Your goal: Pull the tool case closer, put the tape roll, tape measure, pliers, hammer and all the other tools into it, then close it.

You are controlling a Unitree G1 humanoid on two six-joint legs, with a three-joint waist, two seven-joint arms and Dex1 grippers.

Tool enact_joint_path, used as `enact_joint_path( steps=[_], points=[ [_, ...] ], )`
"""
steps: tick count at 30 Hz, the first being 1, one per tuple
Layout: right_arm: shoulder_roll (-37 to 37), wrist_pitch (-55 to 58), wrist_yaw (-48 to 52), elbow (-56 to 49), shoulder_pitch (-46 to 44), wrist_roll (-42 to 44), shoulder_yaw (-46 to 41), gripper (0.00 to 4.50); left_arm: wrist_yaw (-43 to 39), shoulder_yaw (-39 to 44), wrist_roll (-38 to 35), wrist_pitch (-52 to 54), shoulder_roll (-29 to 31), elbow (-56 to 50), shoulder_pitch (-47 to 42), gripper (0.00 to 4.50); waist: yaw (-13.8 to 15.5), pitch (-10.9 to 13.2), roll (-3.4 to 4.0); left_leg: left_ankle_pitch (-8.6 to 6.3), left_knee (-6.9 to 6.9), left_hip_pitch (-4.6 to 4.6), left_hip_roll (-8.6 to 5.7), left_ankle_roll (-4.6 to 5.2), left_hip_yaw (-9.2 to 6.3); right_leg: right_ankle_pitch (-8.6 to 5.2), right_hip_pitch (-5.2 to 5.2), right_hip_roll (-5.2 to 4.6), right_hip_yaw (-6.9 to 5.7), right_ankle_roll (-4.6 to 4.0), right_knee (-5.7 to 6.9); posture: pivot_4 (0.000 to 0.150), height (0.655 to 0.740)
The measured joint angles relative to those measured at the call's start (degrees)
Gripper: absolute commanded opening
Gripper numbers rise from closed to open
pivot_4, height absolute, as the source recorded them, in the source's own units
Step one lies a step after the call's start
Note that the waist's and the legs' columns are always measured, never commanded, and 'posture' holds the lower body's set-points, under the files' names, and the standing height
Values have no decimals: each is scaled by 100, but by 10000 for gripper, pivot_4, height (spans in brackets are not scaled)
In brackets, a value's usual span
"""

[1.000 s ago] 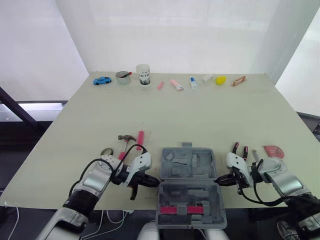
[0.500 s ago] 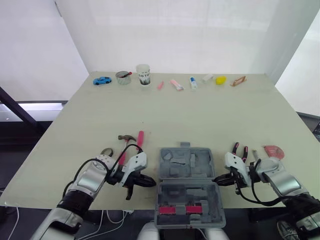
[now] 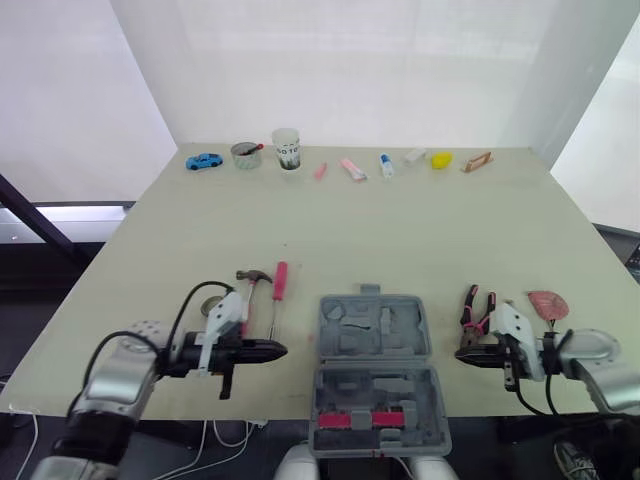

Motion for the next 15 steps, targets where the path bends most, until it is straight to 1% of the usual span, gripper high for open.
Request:
enact_joint_path(
  steps=[3,4,5,7,10,12,15],
  points=[
    [94,-342,-491,-170,550,53,-479,0,345,630,-347,29,-97,-322,518,349,17,0,0,0,1,-1,2,0,1,-7,0,-2,-1,-11,0,1500,7400],
    [116,-386,-547,-214,644,86,-551,0,397,719,-407,30,-114,-365,580,349,24,0,0,0,1,0,2,0,1,-7,1,-3,-1,-11,0,1500,7400],
    [208,-487,-756,-396,950,168,-804,0,611,981,-514,35,-186,-495,760,349,32,0,0,0,0,-1,2,0,0,-7,1,-3,-2,-11,-2,1500,7400],
    [322,-640,-1069,-567,1443,250,-1177,0,942,1429,-652,22,-303,-551,1060,349,26,-1,0,0,-1,2,3,-1,1,-7,4,-3,-1,-10,-4,1500,7400],
    [473,-830,-1410,-663,1881,384,-1607,0,1421,1985,-868,26,-579,-535,1296,349,10,-1,0,0,-1,9,5,-1,0,-12,6,-4,7,-18,-3,1500,7400],
    [583,-854,-1562,-740,2041,554,-1824,0,1639,2165,-917,-37,-734,-474,1389,349,-2,-1,-1,0,-1,28,8,-1,4,-15,14,-3,18,-14,-2,1500,7400],
    [724,-837,-1655,-982,2275,837,-2074,0,1675,2297,-950,-193,-830,-375,1572,349,-2,-2,-1,-1,-6,36,14,-1,9,-23,16,-2,24,-5,-1,1500,7400]
  ],
)
